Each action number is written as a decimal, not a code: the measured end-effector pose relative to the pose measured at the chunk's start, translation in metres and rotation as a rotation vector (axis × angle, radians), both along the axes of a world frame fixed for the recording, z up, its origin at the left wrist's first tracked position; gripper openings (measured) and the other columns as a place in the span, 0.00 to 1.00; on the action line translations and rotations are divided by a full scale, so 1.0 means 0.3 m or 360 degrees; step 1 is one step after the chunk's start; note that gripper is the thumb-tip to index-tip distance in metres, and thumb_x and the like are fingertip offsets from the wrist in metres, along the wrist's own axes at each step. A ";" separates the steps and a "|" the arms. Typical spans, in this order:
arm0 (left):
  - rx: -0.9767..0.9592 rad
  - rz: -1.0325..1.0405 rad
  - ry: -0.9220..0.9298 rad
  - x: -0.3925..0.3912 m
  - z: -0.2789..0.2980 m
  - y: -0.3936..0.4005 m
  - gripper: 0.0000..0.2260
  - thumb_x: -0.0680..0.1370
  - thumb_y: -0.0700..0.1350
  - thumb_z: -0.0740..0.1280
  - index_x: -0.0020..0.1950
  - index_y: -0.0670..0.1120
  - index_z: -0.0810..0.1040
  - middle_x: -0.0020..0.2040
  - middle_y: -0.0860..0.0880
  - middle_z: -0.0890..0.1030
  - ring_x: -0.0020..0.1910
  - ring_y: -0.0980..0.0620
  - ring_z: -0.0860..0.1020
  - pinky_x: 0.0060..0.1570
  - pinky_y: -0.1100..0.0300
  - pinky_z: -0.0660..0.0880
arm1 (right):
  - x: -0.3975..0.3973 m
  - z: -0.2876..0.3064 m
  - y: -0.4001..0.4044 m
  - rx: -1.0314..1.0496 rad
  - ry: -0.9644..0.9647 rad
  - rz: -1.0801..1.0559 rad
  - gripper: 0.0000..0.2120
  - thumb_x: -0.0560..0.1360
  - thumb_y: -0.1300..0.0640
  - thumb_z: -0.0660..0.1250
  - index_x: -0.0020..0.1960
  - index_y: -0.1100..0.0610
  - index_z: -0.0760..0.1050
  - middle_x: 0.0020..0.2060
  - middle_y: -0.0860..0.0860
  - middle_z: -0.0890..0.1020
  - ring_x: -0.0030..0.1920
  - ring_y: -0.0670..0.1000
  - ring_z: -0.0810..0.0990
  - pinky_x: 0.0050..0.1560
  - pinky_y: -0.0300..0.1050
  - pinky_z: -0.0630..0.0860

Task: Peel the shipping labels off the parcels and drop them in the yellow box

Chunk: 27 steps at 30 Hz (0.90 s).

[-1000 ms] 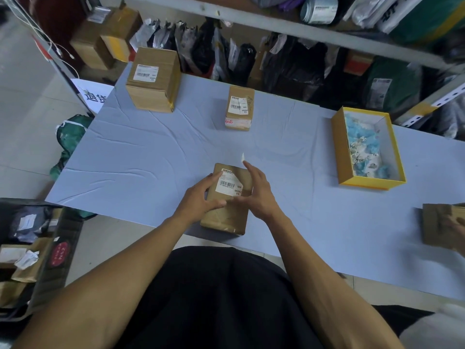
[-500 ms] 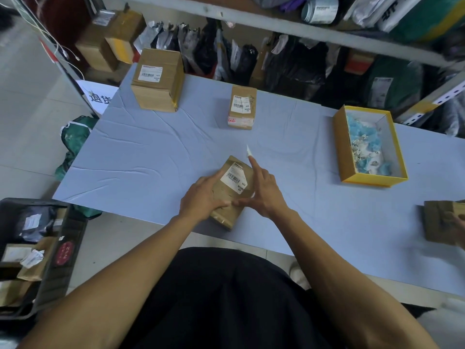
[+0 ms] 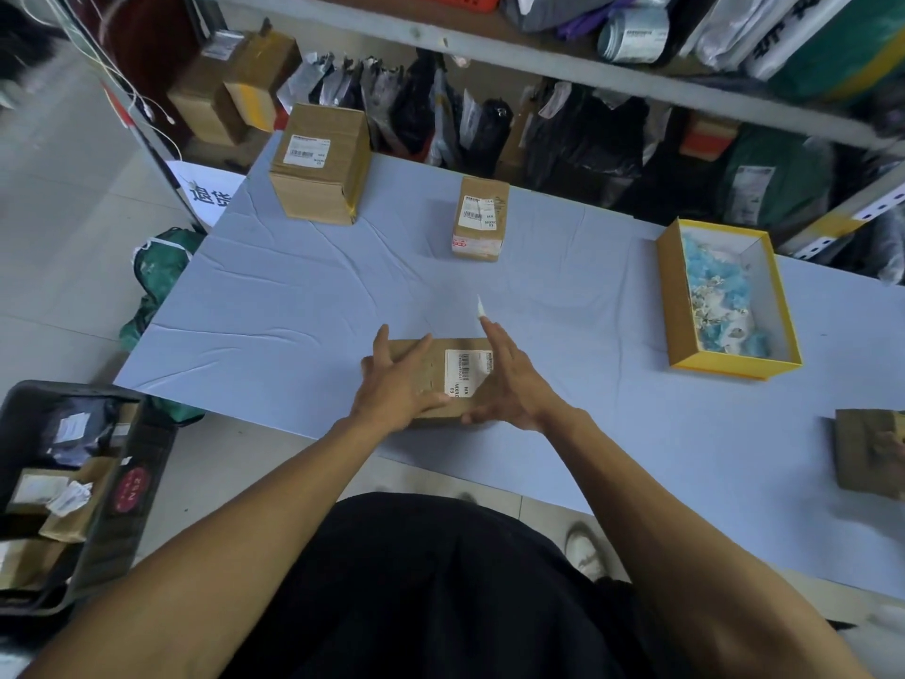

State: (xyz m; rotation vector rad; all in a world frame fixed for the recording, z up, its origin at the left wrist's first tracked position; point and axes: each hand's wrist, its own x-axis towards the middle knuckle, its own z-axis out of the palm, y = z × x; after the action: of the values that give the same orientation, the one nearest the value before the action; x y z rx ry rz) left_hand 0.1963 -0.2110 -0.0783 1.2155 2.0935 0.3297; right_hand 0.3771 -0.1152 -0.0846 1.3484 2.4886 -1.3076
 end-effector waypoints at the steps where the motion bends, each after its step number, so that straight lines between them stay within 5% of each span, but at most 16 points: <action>1: 0.0006 -0.0047 0.0008 -0.017 0.002 0.007 0.40 0.70 0.58 0.76 0.76 0.63 0.58 0.79 0.50 0.39 0.75 0.39 0.54 0.68 0.46 0.66 | 0.003 0.001 0.001 -0.0019 0.0016 -0.0021 0.65 0.57 0.44 0.82 0.77 0.40 0.39 0.76 0.47 0.54 0.74 0.56 0.56 0.71 0.53 0.63; 5: 0.0060 -0.0028 0.0127 -0.046 0.016 0.040 0.35 0.69 0.55 0.77 0.72 0.63 0.66 0.80 0.51 0.47 0.74 0.43 0.57 0.63 0.45 0.69 | 0.015 0.012 -0.022 0.0030 -0.0017 -0.0185 0.63 0.58 0.46 0.83 0.78 0.42 0.42 0.63 0.54 0.66 0.62 0.57 0.66 0.63 0.54 0.70; 9: 0.0279 -0.0125 0.0199 -0.004 -0.017 0.030 0.25 0.74 0.47 0.70 0.70 0.62 0.72 0.80 0.48 0.54 0.77 0.43 0.52 0.73 0.41 0.55 | 0.054 -0.012 -0.044 -0.0092 0.0249 -0.0409 0.62 0.58 0.45 0.82 0.76 0.37 0.41 0.60 0.52 0.70 0.61 0.55 0.70 0.64 0.56 0.72; 12: 0.0332 -0.0228 0.0317 0.033 -0.035 0.027 0.23 0.75 0.51 0.68 0.70 0.61 0.72 0.80 0.48 0.52 0.77 0.44 0.48 0.74 0.40 0.49 | 0.060 -0.015 -0.054 -0.0165 0.0340 -0.0465 0.61 0.62 0.51 0.82 0.77 0.39 0.40 0.58 0.50 0.72 0.57 0.53 0.74 0.54 0.38 0.73; 15: 0.0252 -0.0203 0.0323 0.038 -0.025 0.058 0.24 0.73 0.59 0.70 0.68 0.65 0.71 0.80 0.51 0.49 0.76 0.43 0.48 0.73 0.42 0.50 | 0.057 -0.024 -0.064 -0.0193 0.0417 -0.0508 0.60 0.63 0.54 0.82 0.77 0.40 0.40 0.59 0.49 0.72 0.56 0.51 0.74 0.48 0.32 0.72; 19: 0.0117 -0.0191 0.0249 0.031 -0.017 0.101 0.26 0.70 0.59 0.72 0.66 0.69 0.70 0.79 0.55 0.47 0.75 0.40 0.48 0.71 0.41 0.50 | 0.040 -0.025 -0.063 -0.0226 0.0437 -0.0497 0.62 0.63 0.55 0.81 0.77 0.38 0.38 0.58 0.48 0.72 0.57 0.51 0.75 0.54 0.45 0.77; 23: 0.0151 -0.0124 0.0215 0.043 -0.014 0.108 0.25 0.68 0.56 0.75 0.62 0.71 0.72 0.79 0.56 0.48 0.75 0.42 0.49 0.70 0.41 0.50 | 0.036 -0.038 -0.078 -0.0250 0.0437 -0.0526 0.65 0.59 0.54 0.83 0.78 0.41 0.38 0.62 0.48 0.69 0.60 0.48 0.70 0.59 0.41 0.71; 27: 0.0176 -0.0116 0.0208 0.050 -0.010 0.110 0.23 0.69 0.54 0.76 0.60 0.68 0.74 0.79 0.55 0.50 0.75 0.43 0.49 0.70 0.41 0.51 | 0.036 -0.042 -0.077 -0.0256 0.0410 -0.0538 0.66 0.57 0.52 0.83 0.77 0.38 0.38 0.66 0.50 0.67 0.65 0.52 0.68 0.65 0.49 0.71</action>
State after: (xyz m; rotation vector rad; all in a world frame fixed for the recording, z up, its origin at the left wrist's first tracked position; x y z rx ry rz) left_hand 0.2113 -0.1780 -0.0813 1.4086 2.1590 0.3446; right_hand 0.3879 -0.1384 -0.0972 1.7132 2.3035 -1.8121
